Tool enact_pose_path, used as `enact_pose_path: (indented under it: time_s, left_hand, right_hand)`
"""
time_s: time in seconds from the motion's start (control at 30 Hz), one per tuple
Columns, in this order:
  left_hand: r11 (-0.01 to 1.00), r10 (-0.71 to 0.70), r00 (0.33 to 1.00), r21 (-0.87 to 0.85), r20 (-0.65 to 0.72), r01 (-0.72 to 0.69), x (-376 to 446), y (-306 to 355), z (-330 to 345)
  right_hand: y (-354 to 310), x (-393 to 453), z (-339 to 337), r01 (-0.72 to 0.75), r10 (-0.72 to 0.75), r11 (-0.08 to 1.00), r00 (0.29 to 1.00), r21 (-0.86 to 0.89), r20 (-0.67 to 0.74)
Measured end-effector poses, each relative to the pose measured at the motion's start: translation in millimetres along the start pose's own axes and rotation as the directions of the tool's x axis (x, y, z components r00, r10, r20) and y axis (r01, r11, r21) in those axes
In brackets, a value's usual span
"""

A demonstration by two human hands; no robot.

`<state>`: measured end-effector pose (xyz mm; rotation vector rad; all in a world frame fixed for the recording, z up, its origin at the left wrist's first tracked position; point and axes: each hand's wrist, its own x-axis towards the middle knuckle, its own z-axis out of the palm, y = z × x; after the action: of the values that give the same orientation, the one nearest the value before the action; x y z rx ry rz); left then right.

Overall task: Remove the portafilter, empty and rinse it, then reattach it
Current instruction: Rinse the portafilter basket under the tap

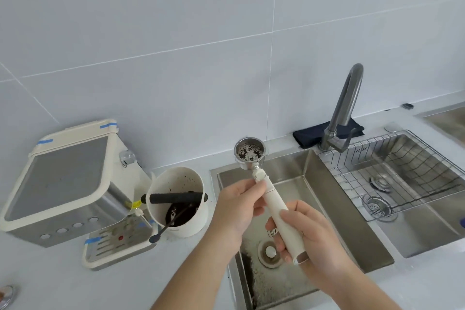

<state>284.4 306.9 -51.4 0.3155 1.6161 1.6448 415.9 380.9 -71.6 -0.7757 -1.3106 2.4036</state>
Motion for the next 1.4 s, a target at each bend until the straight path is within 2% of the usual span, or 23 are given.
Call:
enact_pose_path:
  time_s: [0.33, 0.5, 1.0, 1.1, 1.2, 1.4]
  left_hand:
    - [0.998, -0.056, 0.996, 0.022, -0.07, 0.058, 40, -10, 49]
    - [0.995, -0.093, 0.995, 0.042, -0.043, 0.095, 63, -18, 64]
    - [0.973, -0.23, 0.973, 0.035, 0.026, 0.229, 112, -45, 106]
    - [0.966, -0.256, 0.965, 0.051, 0.051, 0.254, 119, -47, 112]
    - [0.96, -0.271, 0.96, 0.094, 0.066, 0.264, 124, -52, 115]
    - [0.95, -0.3, 0.95, 0.118, 0.09, 0.289, 133, -56, 116]
  right_hand:
    - [-16, 25, -58, -0.037, 0.036, 0.999, 0.996, -0.022, -0.077]
    - [-21, 40, -85, -0.042, 0.035, 0.996, 0.995, -0.076, -0.092]
    - [-10, 60, -150, -0.086, 0.074, 0.994, 0.982, -0.063, -0.173]
    - [-11, 64, -161, -0.113, 0.091, 0.986, 0.981, -0.125, -0.171]
    - [-21, 76, -177, -0.127, 0.075, 0.977, 0.958, -0.174, -0.276]
    - [-65, 110, -209, -0.086, -0.14, 0.835, 0.922, -0.543, -0.361]
